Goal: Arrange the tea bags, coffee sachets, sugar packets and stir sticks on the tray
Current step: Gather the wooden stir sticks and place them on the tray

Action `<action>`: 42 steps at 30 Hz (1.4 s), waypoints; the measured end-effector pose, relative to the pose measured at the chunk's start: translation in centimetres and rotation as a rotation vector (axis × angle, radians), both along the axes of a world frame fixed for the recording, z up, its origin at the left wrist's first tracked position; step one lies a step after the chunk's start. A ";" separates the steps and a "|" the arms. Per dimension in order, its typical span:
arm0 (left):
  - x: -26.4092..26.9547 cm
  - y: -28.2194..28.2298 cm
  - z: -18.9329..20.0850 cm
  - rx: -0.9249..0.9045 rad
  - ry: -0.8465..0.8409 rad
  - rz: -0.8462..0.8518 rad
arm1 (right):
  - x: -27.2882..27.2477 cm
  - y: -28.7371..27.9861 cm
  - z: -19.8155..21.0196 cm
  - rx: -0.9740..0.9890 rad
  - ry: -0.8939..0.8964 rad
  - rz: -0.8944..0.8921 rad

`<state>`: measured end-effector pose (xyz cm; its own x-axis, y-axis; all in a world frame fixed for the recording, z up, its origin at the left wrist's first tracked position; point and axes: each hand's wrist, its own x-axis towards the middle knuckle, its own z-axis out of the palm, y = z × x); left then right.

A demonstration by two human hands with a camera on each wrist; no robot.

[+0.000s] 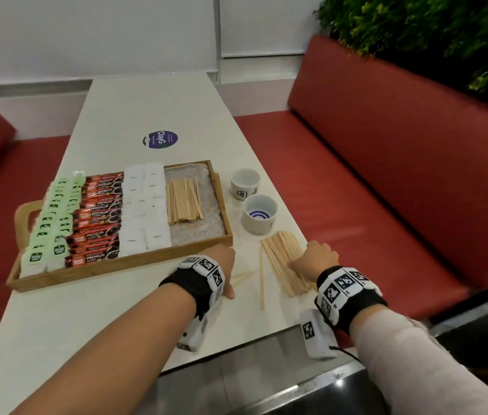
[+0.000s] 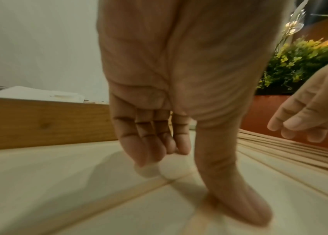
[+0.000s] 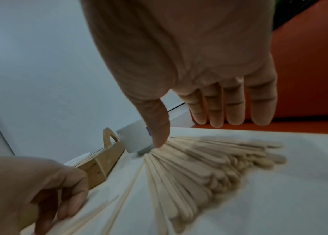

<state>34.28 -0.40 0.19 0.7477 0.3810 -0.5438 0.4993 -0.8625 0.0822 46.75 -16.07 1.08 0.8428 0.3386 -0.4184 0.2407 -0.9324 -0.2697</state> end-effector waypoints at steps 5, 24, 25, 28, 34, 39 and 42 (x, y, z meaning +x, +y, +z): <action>0.5 -0.5 0.1 0.018 -0.001 0.090 | -0.1 -0.4 -1.1 -0.020 0.031 0.049; 3.8 -3.7 -0.4 -0.195 -0.307 0.491 | -3.1 0.6 -1.5 0.228 0.313 0.148; 4.0 -3.8 -0.4 -0.189 -0.310 0.489 | -3.1 0.6 -1.3 0.252 0.339 0.136; 4.3 -4.0 -0.2 -0.138 -0.275 0.423 | -3.2 0.1 -0.7 0.315 0.390 0.123; 4.4 -4.7 -0.3 -0.040 -0.211 0.329 | -3.0 -0.1 0.2 0.304 0.378 0.206; 4.9 -5.9 -0.3 0.019 -0.165 0.377 | -2.3 -0.7 0.3 0.275 0.344 0.290; 5.2 -5.9 0.1 0.056 -0.137 0.358 | -1.9 -0.7 -0.1 0.294 0.338 0.297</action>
<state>39.49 -6.28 0.31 0.6261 0.6573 -0.4194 0.7574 -0.6406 0.1266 44.81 -16.81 0.97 0.5275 0.6856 -0.5017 0.3371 -0.7110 -0.6172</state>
